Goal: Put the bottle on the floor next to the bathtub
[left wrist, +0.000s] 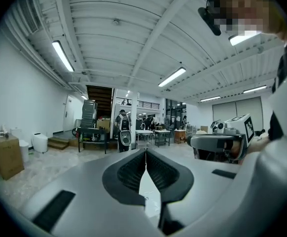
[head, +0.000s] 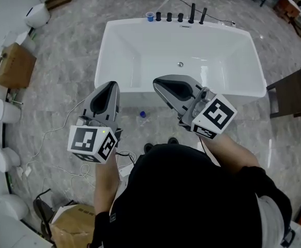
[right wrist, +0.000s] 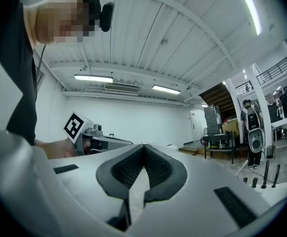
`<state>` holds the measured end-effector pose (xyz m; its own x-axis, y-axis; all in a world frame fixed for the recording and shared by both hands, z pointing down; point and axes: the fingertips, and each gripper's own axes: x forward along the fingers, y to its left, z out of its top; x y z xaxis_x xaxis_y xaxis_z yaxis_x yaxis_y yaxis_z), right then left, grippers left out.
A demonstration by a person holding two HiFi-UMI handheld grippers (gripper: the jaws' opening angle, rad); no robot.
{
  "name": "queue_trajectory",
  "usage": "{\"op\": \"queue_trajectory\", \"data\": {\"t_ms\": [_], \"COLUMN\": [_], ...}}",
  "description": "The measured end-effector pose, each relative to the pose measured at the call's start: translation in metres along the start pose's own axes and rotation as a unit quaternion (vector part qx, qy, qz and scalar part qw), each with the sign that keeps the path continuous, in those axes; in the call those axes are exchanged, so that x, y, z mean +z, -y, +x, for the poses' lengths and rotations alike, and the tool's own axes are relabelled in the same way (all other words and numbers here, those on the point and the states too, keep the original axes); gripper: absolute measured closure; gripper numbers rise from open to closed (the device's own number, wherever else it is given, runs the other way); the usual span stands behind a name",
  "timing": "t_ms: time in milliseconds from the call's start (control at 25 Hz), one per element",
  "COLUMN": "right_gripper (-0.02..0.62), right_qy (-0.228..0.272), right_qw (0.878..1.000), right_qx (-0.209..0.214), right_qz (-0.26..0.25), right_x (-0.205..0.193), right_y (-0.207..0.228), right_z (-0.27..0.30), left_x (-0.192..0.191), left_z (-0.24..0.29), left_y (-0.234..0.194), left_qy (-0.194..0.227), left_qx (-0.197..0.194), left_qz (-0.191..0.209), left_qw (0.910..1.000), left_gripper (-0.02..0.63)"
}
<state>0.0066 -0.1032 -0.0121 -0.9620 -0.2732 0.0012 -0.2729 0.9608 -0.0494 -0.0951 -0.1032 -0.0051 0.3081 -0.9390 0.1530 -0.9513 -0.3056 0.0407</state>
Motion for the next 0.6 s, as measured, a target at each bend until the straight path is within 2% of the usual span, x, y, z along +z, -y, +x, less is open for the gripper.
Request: {"op": "queue_trajectory", "data": {"t_ms": [80, 240, 400, 600], "right_gripper": [0.568, 0.568, 0.568, 0.568], "right_qy": [0.009, 0.023, 0.032, 0.027], "right_qw": [1.0, 1.0, 0.999, 0.999], "right_qx": [-0.01, -0.021, -0.031, -0.022], "right_qz": [-0.01, -0.005, 0.009, 0.015], "right_x": [0.001, -0.001, -0.002, -0.009], "right_y": [0.014, 0.038, 0.058, 0.055], "right_z": [0.004, 0.008, 0.011, 0.015], "left_x": [-0.008, -0.017, -0.012, -0.016], "left_z": [0.014, 0.02, 0.025, 0.028], "left_y": [-0.006, -0.02, -0.024, -0.019], "left_qy": [-0.01, -0.012, -0.012, -0.014], "left_qx": [0.007, 0.029, 0.034, 0.026], "left_qz": [0.002, -0.026, -0.008, -0.008], "left_qw": [0.9999, 0.9992, 0.9993, 0.9995], "left_gripper": [0.588, 0.588, 0.588, 0.588]}}
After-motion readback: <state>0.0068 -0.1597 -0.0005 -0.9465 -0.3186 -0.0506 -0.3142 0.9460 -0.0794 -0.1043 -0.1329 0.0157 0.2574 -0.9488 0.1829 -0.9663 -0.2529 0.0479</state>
